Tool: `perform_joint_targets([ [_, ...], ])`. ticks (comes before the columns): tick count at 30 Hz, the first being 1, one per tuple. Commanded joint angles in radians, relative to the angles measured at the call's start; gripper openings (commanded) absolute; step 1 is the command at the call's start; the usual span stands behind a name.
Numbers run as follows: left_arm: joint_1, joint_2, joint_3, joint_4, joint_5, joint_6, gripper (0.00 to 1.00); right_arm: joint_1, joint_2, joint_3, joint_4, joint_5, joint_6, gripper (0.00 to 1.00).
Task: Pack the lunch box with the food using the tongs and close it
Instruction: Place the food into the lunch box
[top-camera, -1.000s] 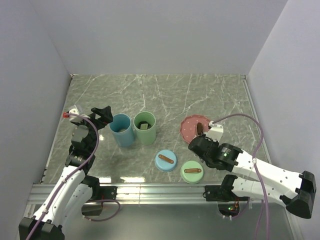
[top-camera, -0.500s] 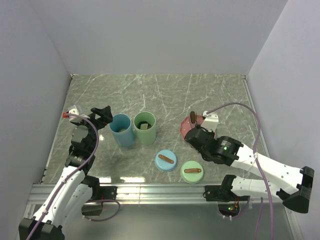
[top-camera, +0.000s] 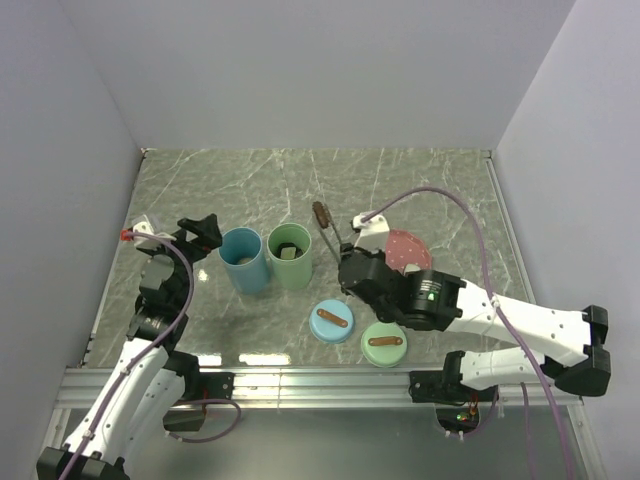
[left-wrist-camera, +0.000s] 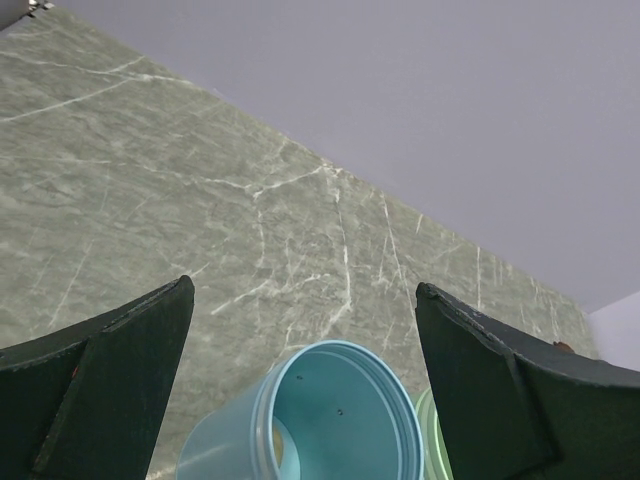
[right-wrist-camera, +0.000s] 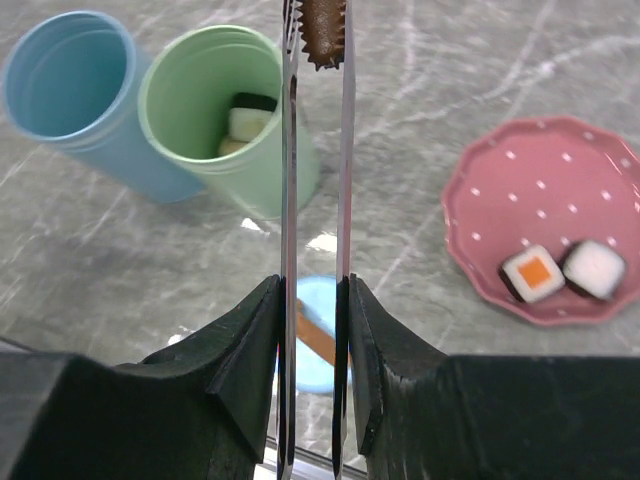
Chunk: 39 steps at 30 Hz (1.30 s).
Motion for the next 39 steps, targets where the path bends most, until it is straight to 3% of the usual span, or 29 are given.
perform_joint_targets([
  [1,0.006,-0.039,0.011,-0.019,-0.027,-0.01,1.0,0.037,0.022,0.063,0.098,0.034,-0.083,0.24],
  [12,0.006,-0.08,0.017,-0.081,-0.049,-0.015,0.99,0.157,0.102,0.133,0.208,-0.002,-0.211,0.24],
  [30,0.006,-0.114,0.013,-0.108,-0.061,-0.019,0.99,0.195,0.246,0.212,0.285,-0.114,-0.286,0.25],
  [39,0.006,-0.113,0.013,-0.106,-0.058,-0.018,1.0,0.195,0.3,0.264,0.255,-0.094,-0.289,0.39],
])
